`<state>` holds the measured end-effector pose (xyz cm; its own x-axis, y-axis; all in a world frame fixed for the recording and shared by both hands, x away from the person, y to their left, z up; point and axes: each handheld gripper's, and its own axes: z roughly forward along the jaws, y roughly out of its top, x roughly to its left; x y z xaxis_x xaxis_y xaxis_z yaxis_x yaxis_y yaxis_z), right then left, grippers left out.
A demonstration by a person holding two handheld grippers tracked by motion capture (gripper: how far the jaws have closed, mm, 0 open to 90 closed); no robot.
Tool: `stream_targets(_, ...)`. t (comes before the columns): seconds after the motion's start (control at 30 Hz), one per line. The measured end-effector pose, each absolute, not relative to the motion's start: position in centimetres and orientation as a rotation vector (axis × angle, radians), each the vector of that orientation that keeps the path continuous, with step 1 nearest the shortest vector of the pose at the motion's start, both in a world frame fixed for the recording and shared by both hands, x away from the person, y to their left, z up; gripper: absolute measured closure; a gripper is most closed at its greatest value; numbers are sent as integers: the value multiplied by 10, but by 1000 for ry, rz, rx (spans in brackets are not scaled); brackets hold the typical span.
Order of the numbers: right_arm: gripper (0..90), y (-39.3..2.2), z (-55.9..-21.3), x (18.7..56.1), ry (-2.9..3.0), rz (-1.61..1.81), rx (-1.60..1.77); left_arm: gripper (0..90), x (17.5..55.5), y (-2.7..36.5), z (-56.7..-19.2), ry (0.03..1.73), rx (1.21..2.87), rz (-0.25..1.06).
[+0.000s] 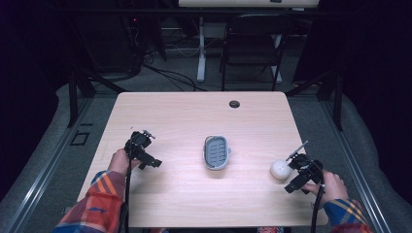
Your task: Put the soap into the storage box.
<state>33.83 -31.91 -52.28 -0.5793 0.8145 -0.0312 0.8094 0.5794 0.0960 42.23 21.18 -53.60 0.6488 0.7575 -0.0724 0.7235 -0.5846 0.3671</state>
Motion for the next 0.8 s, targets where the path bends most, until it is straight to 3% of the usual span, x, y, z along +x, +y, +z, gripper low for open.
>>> stream_targets(0.6,0,-300,-524,363,2737,119,1340,0,423,211,-536,1173,2517,126)
stream_targets(0.7,0,-297,-535,363,2649,299,1440,0,423,211,-536,1173,2517,122)
stream_targets(0.8,0,-297,-527,370,2730,133,1340,0,423,211,-536,1169,2519,125)
